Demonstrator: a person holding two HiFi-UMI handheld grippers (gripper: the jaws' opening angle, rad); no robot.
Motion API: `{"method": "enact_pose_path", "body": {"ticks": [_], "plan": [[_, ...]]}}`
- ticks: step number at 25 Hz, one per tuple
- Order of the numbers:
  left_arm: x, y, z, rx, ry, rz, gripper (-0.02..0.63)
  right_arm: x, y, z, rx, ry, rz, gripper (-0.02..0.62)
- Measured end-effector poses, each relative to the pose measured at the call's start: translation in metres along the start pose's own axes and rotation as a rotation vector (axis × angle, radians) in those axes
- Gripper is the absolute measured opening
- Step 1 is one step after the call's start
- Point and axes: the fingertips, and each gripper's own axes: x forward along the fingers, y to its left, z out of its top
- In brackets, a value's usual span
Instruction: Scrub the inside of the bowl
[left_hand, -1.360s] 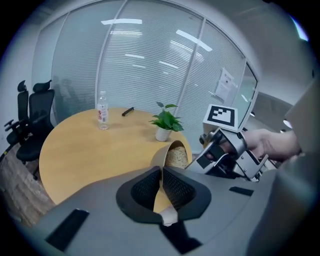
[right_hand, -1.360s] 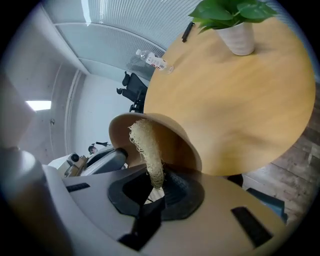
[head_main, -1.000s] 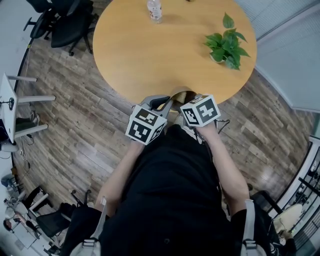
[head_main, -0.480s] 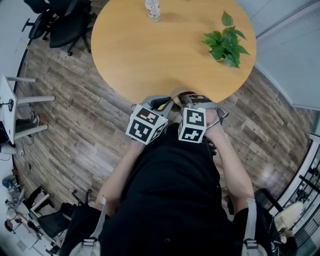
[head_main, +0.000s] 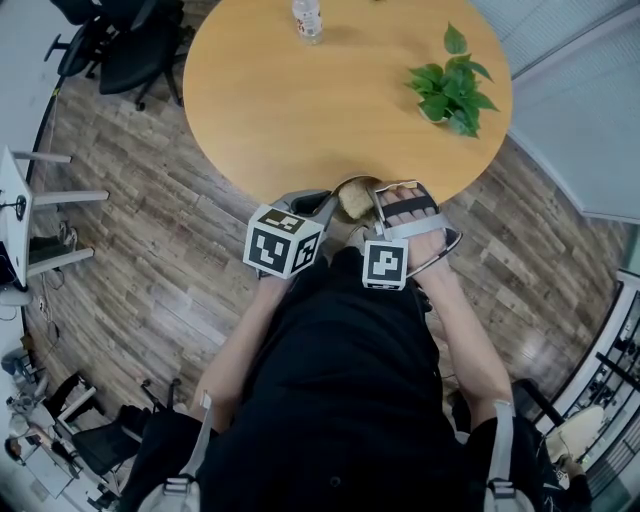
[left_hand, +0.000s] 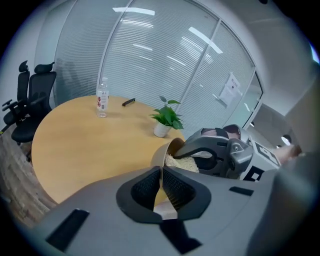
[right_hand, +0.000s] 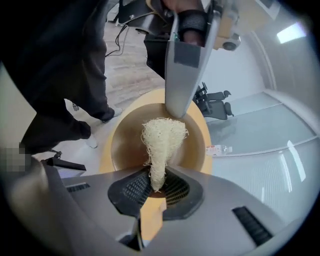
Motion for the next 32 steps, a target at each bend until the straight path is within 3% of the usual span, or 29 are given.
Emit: {"method": "enact_pose_path", "body": {"ticks": [2, 5, 7, 12, 19, 22, 26, 32], "plan": [[-0.001, -0.003, 0.003, -0.015, -0.016, -0.016, 0.028, 0.001, -0.002, 0.002, 0.013, -0.014, -0.035, 0.040], [-0.003, -0.007, 0.009, 0.010, -0.038, -0.003, 0.026, 0.003, 0.013, -0.012, 0.001, 0.058, 0.062, 0.041], [-0.004, -0.006, 0.010, 0.020, -0.053, 0.015, 0.025, 0.003, 0.018, -0.012, 0.096, 0.057, 0.127, 0.040], [-0.008, 0.002, 0.012, 0.007, -0.089, 0.040, 0.023, -0.003, 0.031, 0.005, 0.499, -0.040, 0.328, 0.040], [-0.009, 0.005, 0.014, 0.000, -0.110, 0.043, 0.023, -0.010, 0.040, 0.026, 1.165, -0.193, 0.639, 0.040], [-0.008, 0.003, 0.014, 0.003, -0.111, 0.036, 0.023, -0.012, 0.034, 0.034, 1.373, -0.251, 0.752, 0.041], [-0.002, 0.001, 0.012, 0.003, -0.095, 0.023, 0.023, -0.013, 0.019, 0.043, 1.476, -0.344, 0.813, 0.041], [-0.003, 0.005, 0.015, -0.014, -0.098, 0.029, 0.020, -0.015, -0.003, 0.042, 1.581, -0.433, 0.782, 0.041]]}}
